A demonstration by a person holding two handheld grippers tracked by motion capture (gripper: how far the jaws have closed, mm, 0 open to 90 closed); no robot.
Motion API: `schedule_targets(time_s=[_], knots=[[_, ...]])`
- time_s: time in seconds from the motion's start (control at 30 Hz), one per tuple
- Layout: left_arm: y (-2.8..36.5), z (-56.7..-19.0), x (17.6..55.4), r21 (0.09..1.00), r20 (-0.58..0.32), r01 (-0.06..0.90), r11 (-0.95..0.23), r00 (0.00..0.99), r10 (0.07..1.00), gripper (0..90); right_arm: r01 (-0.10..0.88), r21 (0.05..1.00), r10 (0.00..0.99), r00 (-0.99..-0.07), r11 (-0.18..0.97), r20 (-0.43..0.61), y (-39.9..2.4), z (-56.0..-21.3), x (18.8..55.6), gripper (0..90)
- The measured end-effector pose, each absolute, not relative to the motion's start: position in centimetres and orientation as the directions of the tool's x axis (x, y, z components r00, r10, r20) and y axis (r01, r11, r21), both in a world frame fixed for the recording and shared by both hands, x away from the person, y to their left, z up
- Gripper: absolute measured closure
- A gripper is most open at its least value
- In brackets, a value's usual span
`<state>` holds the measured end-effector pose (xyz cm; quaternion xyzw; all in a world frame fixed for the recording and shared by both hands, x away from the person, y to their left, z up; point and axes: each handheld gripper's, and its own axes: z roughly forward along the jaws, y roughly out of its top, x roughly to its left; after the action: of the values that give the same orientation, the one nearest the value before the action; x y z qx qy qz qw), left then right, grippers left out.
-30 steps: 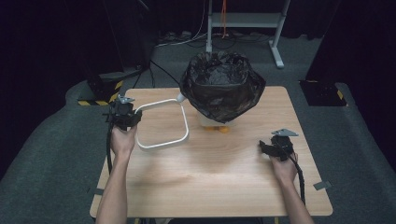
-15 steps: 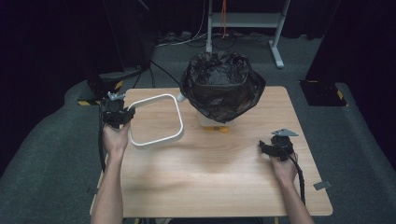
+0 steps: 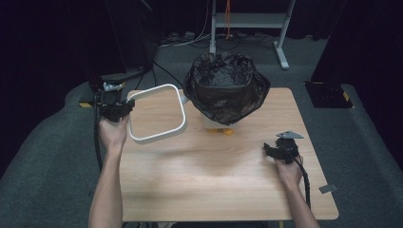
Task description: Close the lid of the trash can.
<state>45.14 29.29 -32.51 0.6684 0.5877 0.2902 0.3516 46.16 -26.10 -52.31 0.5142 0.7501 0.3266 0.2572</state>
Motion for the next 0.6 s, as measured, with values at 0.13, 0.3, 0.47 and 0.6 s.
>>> schedule_targets(time_s=[0.13,0.3,0.47,0.6], knots=[[29.1,-31.3,45.2,0.821,-0.025,0.566,-0.065,0.151,0.988,79.7,0.603,0.755,0.939,-0.339,0.258,-0.051,-26.1,-52.3,46.2,33.1],[28.9,-30.3,45.3,0.829,-0.039,0.557,-0.056,0.157,0.987,79.7,0.603,0.756,0.939,-0.339,0.257,-0.049,-26.1,-52.3,46.2,33.1],[28.2,-28.4,45.8,0.826,0.004,0.555,-0.103,0.177,0.984,79.7,0.605,0.754,0.94,-0.338,0.256,-0.048,-26.1,-52.3,46.2,33.2],[28.0,-27.4,46.0,0.831,-0.007,0.547,-0.099,0.188,0.982,79.8,0.603,0.755,0.94,-0.338,0.258,-0.051,-26.1,-52.3,46.2,33.2]])
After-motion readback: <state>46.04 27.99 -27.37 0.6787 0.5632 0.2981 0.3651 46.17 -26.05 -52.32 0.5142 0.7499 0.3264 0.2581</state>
